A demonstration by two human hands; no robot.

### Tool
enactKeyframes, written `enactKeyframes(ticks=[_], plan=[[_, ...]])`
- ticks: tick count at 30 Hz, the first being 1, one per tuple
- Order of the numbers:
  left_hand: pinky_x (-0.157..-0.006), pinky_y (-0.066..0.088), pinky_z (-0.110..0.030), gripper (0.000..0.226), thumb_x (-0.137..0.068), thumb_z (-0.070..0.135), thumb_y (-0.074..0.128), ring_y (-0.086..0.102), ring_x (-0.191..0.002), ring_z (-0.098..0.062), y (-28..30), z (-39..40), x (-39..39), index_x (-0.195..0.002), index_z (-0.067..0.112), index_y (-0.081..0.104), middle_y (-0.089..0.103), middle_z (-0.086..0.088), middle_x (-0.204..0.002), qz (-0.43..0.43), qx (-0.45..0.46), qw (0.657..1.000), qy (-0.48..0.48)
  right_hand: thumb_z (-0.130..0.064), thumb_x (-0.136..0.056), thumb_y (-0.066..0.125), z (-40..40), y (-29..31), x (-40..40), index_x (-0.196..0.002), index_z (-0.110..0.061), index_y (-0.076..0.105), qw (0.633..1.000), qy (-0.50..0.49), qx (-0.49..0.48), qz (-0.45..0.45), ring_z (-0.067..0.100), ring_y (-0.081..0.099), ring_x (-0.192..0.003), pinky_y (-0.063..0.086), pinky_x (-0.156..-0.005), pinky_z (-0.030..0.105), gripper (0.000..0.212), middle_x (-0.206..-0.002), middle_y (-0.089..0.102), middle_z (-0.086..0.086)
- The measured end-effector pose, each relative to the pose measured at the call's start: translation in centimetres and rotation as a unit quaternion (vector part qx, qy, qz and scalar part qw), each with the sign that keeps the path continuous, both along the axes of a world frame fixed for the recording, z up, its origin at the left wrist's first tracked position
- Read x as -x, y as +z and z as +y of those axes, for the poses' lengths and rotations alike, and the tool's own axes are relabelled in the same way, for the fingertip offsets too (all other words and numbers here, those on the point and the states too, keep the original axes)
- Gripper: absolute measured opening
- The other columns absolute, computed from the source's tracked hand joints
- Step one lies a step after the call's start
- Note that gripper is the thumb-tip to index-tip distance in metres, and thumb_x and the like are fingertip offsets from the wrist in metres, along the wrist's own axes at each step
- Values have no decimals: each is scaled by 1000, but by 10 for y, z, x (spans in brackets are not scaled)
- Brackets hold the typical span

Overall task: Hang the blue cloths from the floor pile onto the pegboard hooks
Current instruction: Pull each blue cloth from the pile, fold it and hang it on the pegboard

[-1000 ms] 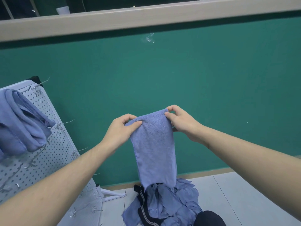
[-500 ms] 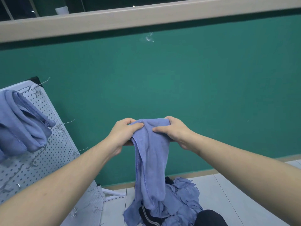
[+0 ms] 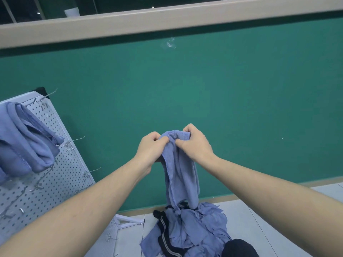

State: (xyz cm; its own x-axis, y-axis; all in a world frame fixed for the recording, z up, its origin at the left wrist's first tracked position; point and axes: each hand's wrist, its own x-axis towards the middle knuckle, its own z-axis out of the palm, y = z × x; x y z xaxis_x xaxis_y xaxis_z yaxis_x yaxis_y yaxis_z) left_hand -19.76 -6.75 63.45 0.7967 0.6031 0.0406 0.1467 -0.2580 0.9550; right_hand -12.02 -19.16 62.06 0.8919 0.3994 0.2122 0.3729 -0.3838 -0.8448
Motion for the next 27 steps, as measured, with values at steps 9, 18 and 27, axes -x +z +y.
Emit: enactKeyframes(ticks=[9, 18, 27], plan=[[-59, 53, -32, 23, -90, 23, 63, 53, -63, -17, 6, 1, -7, -79, 18, 43, 56, -4, -76, -18, -36, 999, -21, -32, -91, 65, 2, -2, 12, -88, -17, 58, 984, 85, -147, 60, 10, 56, -70, 52, -72, 34, 17, -77, 62, -9], [-72, 60, -34, 50, -77, 45, 83, 70, -66, -13, 16, 2, 1, -93, 16, 45, 68, -3, -85, -15, 27, 997, -71, -16, -91, 32, -14, -3, 16, -104, 2, 63, 979, 188, -68, -40, 16, 57, -107, 48, -100, 39, 38, -112, 63, 4], [-70, 49, -29, 12, -88, 21, 71, 59, -76, -12, 25, 10, 0, -94, 21, 60, 67, 4, -92, 7, -64, 993, -97, -6, -86, 73, -21, -17, 0, -109, -23, 55, 968, 184, -169, 22, 4, 57, -90, 44, -83, 15, 34, -104, 61, -6]])
